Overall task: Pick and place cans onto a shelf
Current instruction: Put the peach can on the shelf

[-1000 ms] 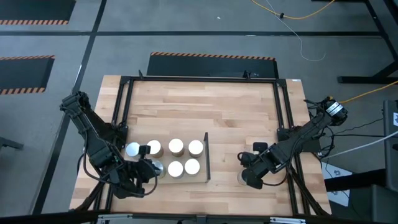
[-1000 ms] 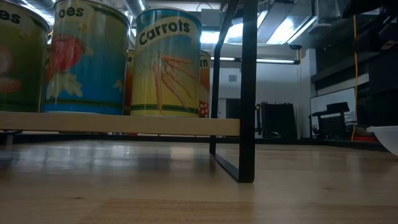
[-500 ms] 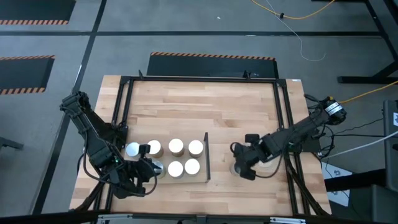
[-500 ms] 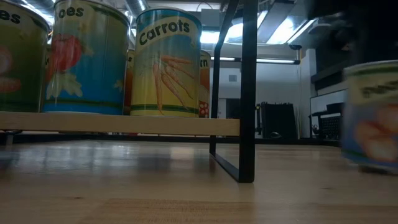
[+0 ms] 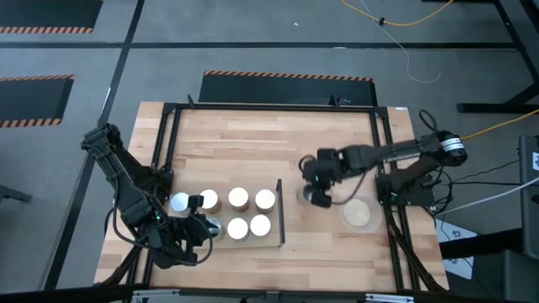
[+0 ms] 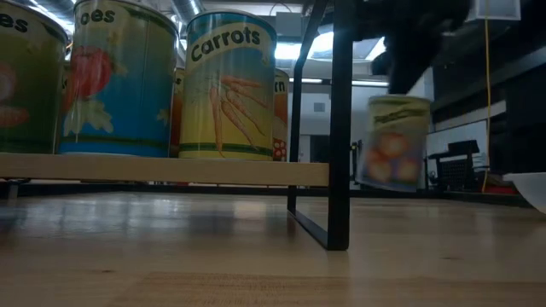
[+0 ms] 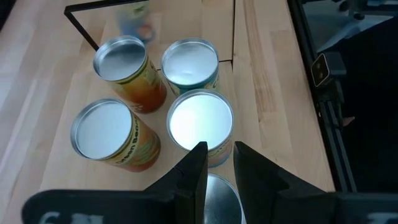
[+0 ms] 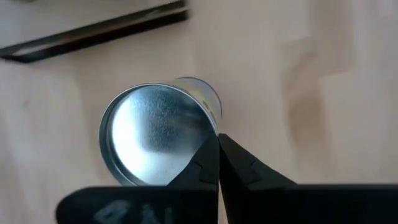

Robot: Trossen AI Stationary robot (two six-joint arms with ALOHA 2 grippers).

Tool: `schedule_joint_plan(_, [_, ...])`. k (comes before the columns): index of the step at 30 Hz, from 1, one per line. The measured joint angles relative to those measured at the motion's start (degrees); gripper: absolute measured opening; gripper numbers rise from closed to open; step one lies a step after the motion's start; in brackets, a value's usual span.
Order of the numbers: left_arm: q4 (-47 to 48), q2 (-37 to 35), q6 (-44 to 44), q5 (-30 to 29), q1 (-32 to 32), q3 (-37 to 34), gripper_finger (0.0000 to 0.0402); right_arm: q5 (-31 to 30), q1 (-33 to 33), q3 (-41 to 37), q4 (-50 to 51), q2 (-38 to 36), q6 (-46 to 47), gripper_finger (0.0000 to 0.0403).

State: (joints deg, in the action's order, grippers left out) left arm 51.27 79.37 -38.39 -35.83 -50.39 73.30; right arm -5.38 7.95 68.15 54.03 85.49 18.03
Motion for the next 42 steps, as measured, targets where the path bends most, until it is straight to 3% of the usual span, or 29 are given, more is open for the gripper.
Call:
schedule_joint_plan(6, [0.0,0.0,0.0,-0.6,0.0,0.0,0.0071,1.3,-11.0,2.5,-0.4,0.0,-11.1,0.0000])
schedule_joint_plan(13, [0.0,0.0,0.0,-2.5,0.0,0.0,0.0071,7.0,-21.9,7.8,-4.1,-0.1,-22.7,0.0000])
schedule_joint_plan(19, [0.0,0.0,0.0,-2.7,0.3,0.0,0.0071,7.7,-27.7,17.0,-2.6,4.0,-30.0,0.0000])
schedule_joint_plan(33, [0.1,0.0,0.0,-2.0,4.6,0.0,0.0071,19.4,-31.1,49.6,0.9,29.3,-37.2,0.0000])
schedule_joint_plan(42, [0.2,0.0,0.0,0.5,5.1,0.0,0.0071,23.7,-30.9,57.7,5.1,40.5,-37.2,0.0000])
